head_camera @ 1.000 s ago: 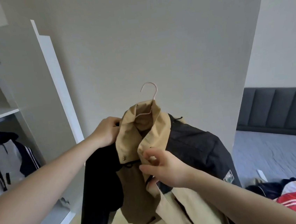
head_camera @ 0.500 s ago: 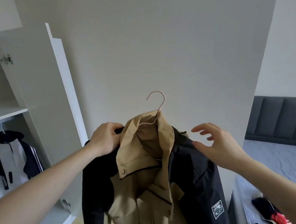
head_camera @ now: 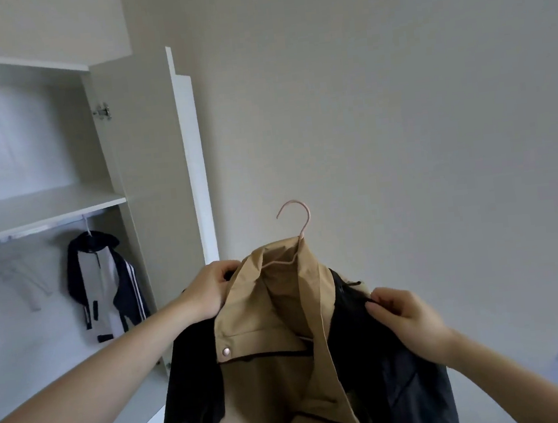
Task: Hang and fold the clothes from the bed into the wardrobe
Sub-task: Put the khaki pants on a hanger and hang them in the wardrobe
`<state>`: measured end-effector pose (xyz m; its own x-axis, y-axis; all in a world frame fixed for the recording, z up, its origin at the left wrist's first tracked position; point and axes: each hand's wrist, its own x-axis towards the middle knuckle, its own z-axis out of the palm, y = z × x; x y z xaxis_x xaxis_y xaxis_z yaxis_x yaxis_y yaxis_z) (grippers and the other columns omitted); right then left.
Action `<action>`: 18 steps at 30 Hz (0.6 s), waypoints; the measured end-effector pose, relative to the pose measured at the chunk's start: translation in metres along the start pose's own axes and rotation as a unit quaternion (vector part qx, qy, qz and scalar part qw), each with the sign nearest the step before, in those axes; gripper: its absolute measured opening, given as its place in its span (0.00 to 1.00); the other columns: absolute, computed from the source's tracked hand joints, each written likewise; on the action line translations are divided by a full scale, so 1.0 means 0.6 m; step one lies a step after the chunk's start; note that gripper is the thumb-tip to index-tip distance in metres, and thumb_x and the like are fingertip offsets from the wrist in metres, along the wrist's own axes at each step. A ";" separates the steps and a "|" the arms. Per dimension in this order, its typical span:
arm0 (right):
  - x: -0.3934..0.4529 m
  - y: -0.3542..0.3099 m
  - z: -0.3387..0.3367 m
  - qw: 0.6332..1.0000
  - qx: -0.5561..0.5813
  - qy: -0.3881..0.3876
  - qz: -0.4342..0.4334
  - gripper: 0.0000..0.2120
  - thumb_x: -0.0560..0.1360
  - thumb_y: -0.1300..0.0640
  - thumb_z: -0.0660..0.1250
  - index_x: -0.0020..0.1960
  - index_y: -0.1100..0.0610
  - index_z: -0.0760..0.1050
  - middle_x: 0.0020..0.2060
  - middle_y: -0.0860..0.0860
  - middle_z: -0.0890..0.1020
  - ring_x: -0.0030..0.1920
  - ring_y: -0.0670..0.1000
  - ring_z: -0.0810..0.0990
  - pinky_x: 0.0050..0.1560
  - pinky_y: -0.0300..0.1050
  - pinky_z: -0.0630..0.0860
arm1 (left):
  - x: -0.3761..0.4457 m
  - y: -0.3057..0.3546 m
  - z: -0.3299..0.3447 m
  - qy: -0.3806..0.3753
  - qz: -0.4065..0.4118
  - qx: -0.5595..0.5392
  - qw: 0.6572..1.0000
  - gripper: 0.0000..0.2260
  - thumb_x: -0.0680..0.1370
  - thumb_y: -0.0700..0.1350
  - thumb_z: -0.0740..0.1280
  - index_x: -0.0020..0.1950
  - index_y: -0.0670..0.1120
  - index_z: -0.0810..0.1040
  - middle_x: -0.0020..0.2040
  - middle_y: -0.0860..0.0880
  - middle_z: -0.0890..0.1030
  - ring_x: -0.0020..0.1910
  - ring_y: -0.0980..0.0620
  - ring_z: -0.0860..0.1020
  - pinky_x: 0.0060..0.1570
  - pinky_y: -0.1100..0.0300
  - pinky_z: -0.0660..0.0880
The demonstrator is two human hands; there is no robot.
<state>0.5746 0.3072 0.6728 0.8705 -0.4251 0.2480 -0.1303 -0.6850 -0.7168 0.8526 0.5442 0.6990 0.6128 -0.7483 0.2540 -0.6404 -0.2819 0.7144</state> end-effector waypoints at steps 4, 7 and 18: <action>0.078 0.016 0.054 0.998 0.061 -0.002 -0.003 0.15 0.82 0.58 0.66 0.37 0.58 0.72 0.28 0.46 0.70 0.31 0.45 0.68 0.36 0.46 0.64 | 0.027 -0.049 -0.014 0.013 -0.026 0.045 0.999 0.09 0.82 0.54 0.65 0.52 0.54 0.84 0.48 0.55 0.85 0.49 0.54 0.82 0.56 0.49 0.79; 0.138 0.027 0.098 0.997 0.077 -0.012 -0.005 0.17 0.81 0.57 0.67 0.34 0.53 0.71 0.27 0.45 0.68 0.30 0.44 0.67 0.35 0.45 0.63 | 0.039 -0.083 -0.020 0.035 -0.035 0.099 0.994 0.08 0.81 0.54 0.66 0.54 0.54 0.82 0.50 0.56 0.84 0.50 0.56 0.81 0.56 0.52 0.78; 0.341 -0.012 0.260 0.969 0.186 -0.156 -0.043 0.15 0.80 0.57 0.67 0.35 0.55 0.74 0.28 0.44 0.71 0.31 0.43 0.70 0.34 0.38 0.66 | 0.042 -0.196 -0.135 0.096 -0.095 0.252 0.958 0.12 0.79 0.49 0.65 0.61 0.57 0.79 0.54 0.61 0.80 0.51 0.61 0.75 0.54 0.63 0.72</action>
<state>0.8276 0.3177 0.6271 0.9792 -0.1367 0.1500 0.0790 -0.4239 -0.9023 0.9808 0.6074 0.6742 0.7837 -0.5437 0.3003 -0.6211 -0.6928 0.3665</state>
